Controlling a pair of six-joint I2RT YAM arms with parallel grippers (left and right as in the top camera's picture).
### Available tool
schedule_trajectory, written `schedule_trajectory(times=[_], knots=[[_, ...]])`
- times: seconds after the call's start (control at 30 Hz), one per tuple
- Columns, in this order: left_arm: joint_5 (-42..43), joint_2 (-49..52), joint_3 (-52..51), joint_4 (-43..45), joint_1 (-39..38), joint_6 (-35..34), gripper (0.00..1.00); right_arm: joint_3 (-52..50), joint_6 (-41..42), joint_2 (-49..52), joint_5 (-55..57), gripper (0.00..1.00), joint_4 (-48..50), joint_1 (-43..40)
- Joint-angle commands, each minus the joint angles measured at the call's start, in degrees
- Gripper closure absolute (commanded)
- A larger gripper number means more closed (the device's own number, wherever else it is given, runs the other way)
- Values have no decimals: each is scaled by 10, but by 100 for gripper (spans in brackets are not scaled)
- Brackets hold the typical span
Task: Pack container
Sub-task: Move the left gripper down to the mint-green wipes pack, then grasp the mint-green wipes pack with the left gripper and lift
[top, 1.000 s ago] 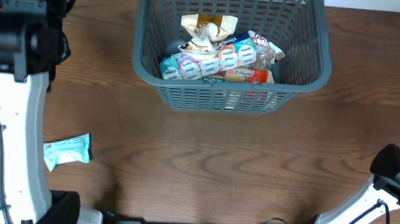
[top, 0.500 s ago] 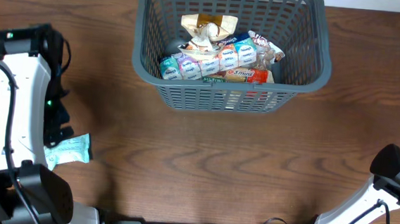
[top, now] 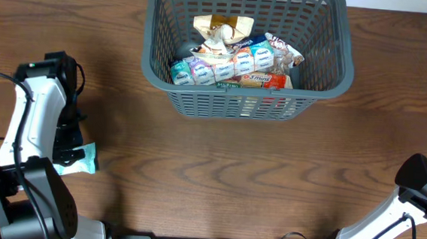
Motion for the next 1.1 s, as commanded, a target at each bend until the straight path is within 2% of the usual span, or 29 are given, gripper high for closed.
schedule_trajectory(times=[0.0, 0.2, 0.27, 0.63, 1.07], knots=[[-11, 0, -24, 18, 1, 97, 1, 1, 6, 0, 2, 1, -1, -6], [19, 0, -69, 103, 1, 136, 1, 1, 6, 0, 2, 1, -1, -6], [30, 0, -89, 127, 1, 129, 1, 1, 6, 0, 2, 1, -1, -6], [52, -1, -163, 179, 1, 101, 1, 1, 6, 0, 2, 1, -1, -6], [25, -1, -181, 220, 1, 129, 1, 1, 6, 0, 2, 1, -1, -6]])
